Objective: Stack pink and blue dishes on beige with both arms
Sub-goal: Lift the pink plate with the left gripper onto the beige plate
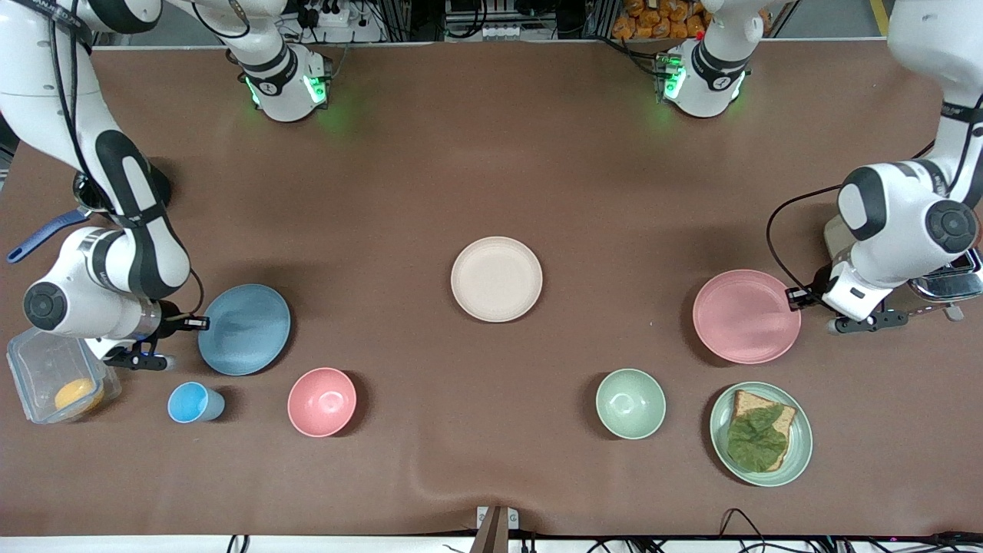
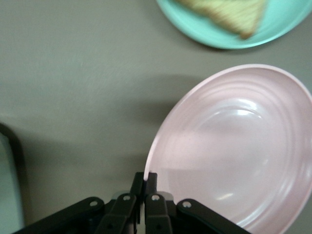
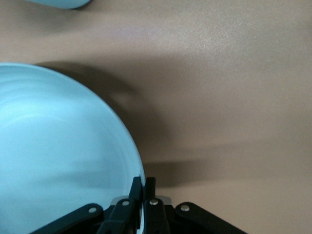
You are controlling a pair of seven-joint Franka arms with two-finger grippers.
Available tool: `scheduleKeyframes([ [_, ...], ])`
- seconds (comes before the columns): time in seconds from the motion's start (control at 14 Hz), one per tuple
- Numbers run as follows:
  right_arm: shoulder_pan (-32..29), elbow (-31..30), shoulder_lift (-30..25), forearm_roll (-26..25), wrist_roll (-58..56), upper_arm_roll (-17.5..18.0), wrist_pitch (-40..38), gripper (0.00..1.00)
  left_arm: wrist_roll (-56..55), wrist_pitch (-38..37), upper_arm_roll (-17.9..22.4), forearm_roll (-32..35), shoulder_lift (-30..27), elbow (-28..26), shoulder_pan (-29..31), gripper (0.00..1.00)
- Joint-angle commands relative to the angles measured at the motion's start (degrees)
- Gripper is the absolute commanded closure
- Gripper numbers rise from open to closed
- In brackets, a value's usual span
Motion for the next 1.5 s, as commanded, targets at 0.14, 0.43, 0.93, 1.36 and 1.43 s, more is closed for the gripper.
scheduleKeyframes([
  [0.14, 0.43, -0.89, -6.71, 0.06, 0.30, 0.59, -7.53, 1.00, -1.59, -13.65, -6.23, -4.76, -3.82, 8.85, 0.17, 1.00],
  [0.43, 0.96, -0.62, -10.22, 0.15, 0.30, 0.59, -11.92, 1.00, -13.70, -13.24, -16.15, -6.82, -1.99, 8.68, -1.06, 1.00],
  [0.93, 1.31, -0.27, -14.45, 5.50, 0.30, 1.20, -20.97, 1.00, -43.49, -1.55, -17.94, -0.77, 7.07, 9.12, -20.82, 1.00],
  [1.36, 1.23, -0.18, -16.64, 12.53, 0.91, 1.20, -27.48, 1.00, -55.03, 2.76, -17.94, 5.49, 13.05, 9.12, -26.02, 1.00],
  [1.43, 1.23, -0.27, -16.74, 13.67, 1.78, 1.20, -28.53, 1.00, -56.08, 3.38, -17.94, 5.58, 13.40, 9.12, -26.46, 1.00],
])
